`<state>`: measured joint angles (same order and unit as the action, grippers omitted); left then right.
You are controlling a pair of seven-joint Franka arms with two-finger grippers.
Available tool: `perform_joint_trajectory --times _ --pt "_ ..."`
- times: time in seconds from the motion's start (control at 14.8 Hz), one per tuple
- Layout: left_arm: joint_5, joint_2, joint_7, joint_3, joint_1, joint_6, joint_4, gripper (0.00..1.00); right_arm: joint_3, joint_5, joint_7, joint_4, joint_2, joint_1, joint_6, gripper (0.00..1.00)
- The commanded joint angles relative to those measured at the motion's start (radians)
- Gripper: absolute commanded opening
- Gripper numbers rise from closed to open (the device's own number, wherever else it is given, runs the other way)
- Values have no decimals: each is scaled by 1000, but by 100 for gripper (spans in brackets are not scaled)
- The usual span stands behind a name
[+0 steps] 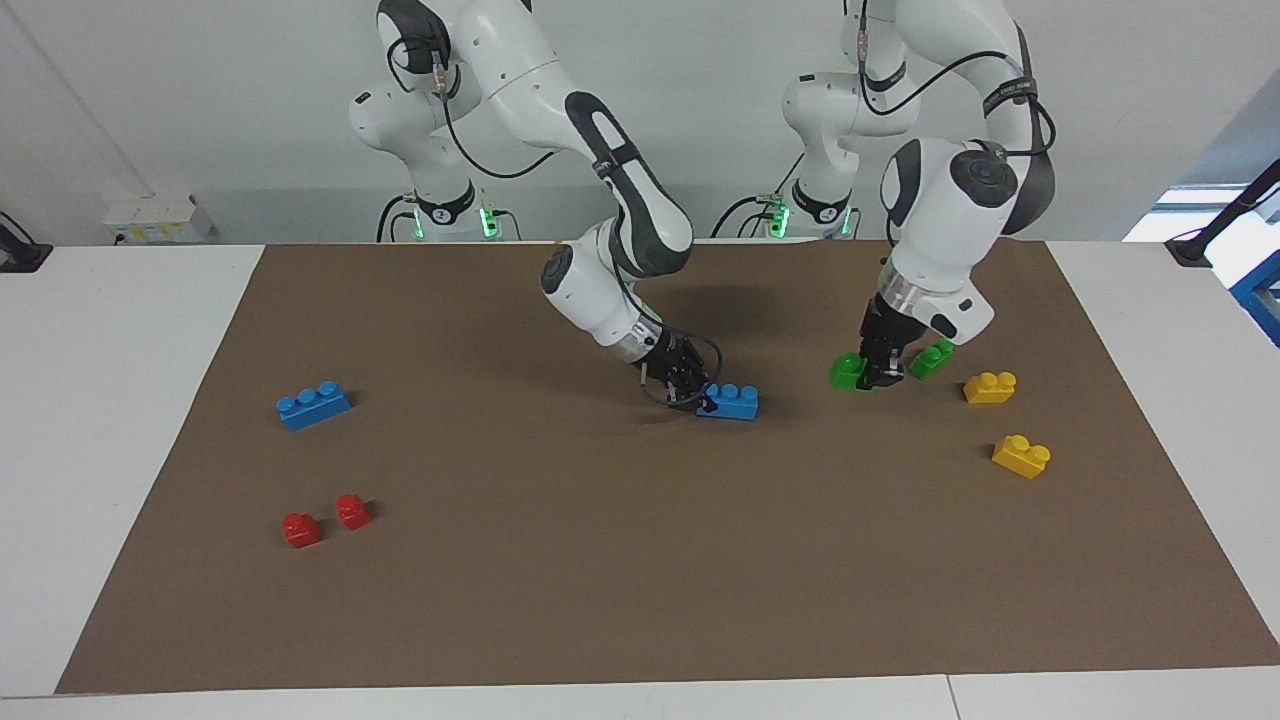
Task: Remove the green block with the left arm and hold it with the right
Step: 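Pull the green block off with the left gripper while the right gripper holds blue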
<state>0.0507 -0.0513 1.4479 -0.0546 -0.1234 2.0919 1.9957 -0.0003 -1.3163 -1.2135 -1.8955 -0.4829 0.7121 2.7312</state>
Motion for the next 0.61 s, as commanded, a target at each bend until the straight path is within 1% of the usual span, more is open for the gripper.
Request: perform_joint_trajectory --times 0.0,0.07,0.2,0.27,0.4,0.54 --pt "1 4 -169 -8 94 28 32 0 -3 -8 26 7 -20 -12 3 0" --pt "1 -14 -217 -8 120 42 32 0 -7 8 28 10 -20 -29 -36 0" --pt "1 -77 -256 -5 142 133 34 0 -10 115 23 29 -3 -94 -155 0" --pt "1 -102 -267 -7 157 178 34 0 -12 173 17 48 -2 -142 -233 0" --pt "0 -139 -325 -5 172 214 29 0 -12 289 15 82 29 -253 -416 0" --pt "-2 -177 -375 -5 191 243 22 0 -12 376 17 113 58 -354 -560 0"
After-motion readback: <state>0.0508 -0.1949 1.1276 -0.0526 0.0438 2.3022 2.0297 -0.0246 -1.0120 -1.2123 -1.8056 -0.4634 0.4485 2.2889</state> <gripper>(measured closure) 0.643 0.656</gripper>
